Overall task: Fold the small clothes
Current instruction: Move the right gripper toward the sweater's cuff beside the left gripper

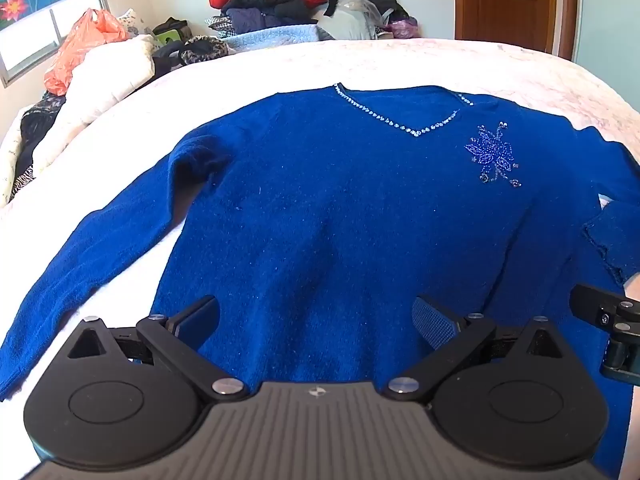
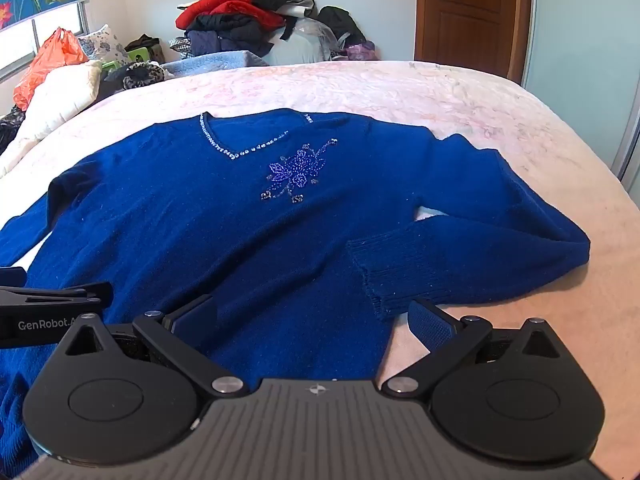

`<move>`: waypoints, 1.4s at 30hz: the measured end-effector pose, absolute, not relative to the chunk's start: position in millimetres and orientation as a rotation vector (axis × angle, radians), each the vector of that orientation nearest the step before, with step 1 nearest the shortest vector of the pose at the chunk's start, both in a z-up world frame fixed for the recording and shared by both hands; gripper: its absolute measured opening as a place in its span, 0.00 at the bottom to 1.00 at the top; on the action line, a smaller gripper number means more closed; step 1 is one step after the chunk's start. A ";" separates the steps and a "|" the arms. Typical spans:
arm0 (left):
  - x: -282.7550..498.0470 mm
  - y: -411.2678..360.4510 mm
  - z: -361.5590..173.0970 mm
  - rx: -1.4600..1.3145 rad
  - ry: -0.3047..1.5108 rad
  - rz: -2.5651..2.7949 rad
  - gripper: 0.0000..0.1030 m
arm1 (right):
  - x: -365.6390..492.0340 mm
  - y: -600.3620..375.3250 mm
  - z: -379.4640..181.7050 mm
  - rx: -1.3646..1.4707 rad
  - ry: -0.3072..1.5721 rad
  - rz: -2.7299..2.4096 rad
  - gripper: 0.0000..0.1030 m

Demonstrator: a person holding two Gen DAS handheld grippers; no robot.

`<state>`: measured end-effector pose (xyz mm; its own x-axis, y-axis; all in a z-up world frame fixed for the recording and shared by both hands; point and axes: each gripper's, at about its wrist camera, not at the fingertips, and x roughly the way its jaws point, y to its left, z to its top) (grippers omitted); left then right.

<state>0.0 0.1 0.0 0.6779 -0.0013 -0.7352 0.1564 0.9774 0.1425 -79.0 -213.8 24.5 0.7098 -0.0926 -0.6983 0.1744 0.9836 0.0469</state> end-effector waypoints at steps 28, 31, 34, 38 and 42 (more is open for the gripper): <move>-1.3 -0.7 -3.3 0.205 0.833 -0.111 1.00 | -76.9 -215.7 18.6 0.124 0.783 -0.147 1.00; -2.5 -0.8 -1.4 0.197 0.830 -0.130 1.00 | -77.1 -216.3 17.3 0.127 0.783 -0.147 1.00; -4.6 -1.5 0.8 0.185 0.821 -0.148 1.00 | -79.0 -218.2 16.3 0.126 0.777 -0.143 1.00; -5.2 -3.7 -1.3 0.163 0.830 -0.190 1.00 | -91.0 -223.2 17.2 0.105 0.703 -0.107 0.99; -9.5 -9.6 -3.7 0.156 0.821 -0.225 1.00 | -108.6 -231.5 17.4 -0.010 0.614 -0.081 0.99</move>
